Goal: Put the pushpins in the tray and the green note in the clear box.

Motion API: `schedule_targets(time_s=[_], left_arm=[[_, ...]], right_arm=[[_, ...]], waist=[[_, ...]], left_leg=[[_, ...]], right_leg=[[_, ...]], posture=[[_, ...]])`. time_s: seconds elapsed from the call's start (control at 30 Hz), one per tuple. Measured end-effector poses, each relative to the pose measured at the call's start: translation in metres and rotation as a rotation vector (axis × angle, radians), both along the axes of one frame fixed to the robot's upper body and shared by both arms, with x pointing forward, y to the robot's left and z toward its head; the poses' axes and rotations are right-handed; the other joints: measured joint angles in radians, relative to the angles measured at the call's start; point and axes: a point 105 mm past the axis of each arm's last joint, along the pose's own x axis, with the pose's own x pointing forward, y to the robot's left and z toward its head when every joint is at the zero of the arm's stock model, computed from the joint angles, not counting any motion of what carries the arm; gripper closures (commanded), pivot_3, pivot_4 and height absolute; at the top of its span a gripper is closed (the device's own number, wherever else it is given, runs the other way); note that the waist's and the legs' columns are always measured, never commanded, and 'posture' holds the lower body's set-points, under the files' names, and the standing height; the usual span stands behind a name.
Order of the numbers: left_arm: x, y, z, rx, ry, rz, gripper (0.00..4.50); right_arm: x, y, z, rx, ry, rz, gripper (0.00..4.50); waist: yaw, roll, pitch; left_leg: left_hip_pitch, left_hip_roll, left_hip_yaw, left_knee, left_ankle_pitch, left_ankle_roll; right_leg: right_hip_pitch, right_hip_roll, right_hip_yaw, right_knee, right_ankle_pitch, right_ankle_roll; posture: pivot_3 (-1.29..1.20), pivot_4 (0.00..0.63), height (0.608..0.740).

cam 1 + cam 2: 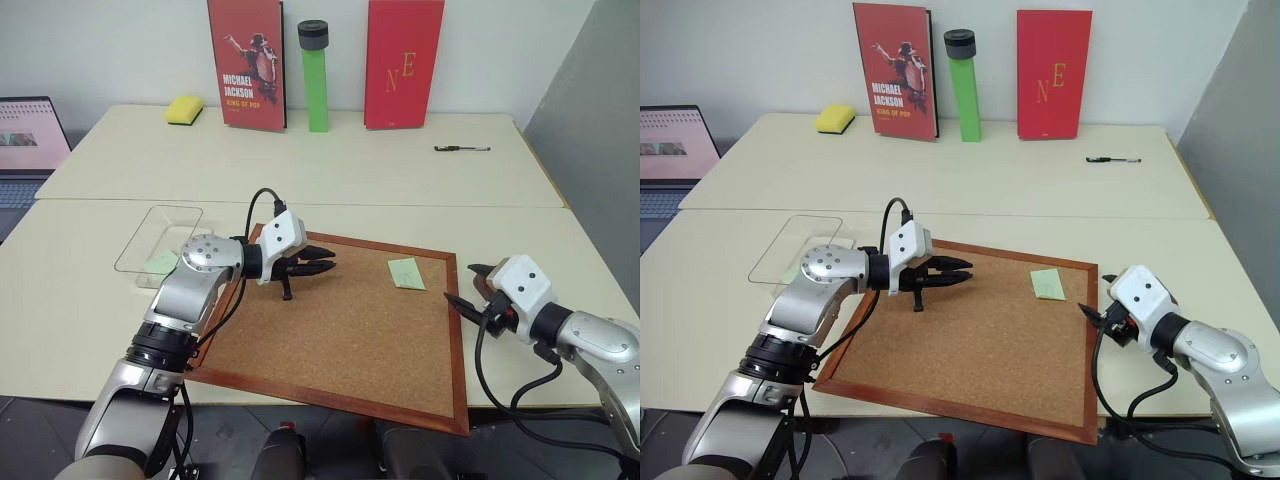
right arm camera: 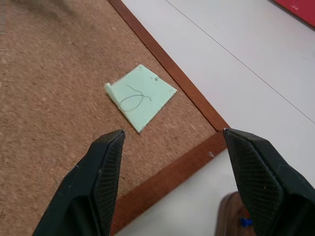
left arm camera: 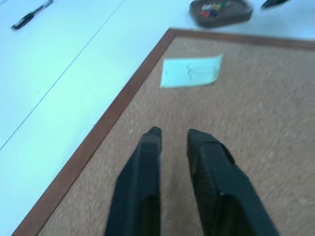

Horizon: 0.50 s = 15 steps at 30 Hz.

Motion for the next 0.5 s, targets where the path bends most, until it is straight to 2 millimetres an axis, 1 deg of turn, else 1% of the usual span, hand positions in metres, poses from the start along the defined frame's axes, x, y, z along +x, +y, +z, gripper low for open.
schedule_targets(time_s=[0.1, 0.2, 0.27, 0.33, 0.5], left_arm=[[-0.005, -0.004, 0.005, -0.005, 0.007, -0.035, 2.28], [-0.006, -0.005, 0.006, 0.002, 0.008, -0.046, 1.73], [-0.006, -0.005, 0.006, 0.015, -0.017, -0.055, 1.73], [-0.007, -0.004, 0.007, 0.025, -0.030, -0.065, 1.73], [-0.008, -0.005, 0.006, 0.047, -0.057, -0.081, 1.73]], right_arm=[[-0.003, 0.005, -0.002, 0.015, 0.019, 0.014, 1.14], [-0.005, 0.017, -0.005, 0.037, 0.033, 0.054, 1.14], [-0.005, 0.030, -0.010, 0.047, 0.050, 0.096, 1.14], [0.000, 0.039, -0.016, 0.036, 0.054, 0.125, 1.14], [0.021, 0.048, -0.029, 0.000, 0.057, 0.140, 1.14]], waist=[[0.000, 0.000, 0.000], [-0.001, 0.000, 0.000], [-0.003, 0.000, 0.000], [-0.004, 0.000, 0.000], [-0.004, 0.000, 0.000]], left_leg=[[0.000, 0.000, 0.000, 0.000, 0.000, 0.000], [0.000, 0.000, 0.000, 0.000, 0.000, 0.000], [0.001, 0.000, 0.000, 0.000, 0.000, 0.000], [0.000, 0.000, 0.000, 0.001, 0.000, 0.000], [0.000, 0.000, 0.000, 0.001, 0.000, 0.000]], right_leg=[[0.000, 0.000, 0.000, 0.000, 0.000, 0.000], [0.000, 0.000, 0.000, 0.000, 0.000, 0.000], [0.000, 0.000, 0.000, 0.000, 0.000, 0.000], [0.000, 0.000, 0.000, 0.000, 0.000, 0.000], [0.000, 0.000, 0.000, 0.000, 0.000, 0.000]], posture=[[0.00, 0.150, 0.740], [0.00, 0.150, 0.740], [0.00, 0.150, 0.740], [0.00, 0.150, 0.740], [0.00, 0.150, 0.740]])
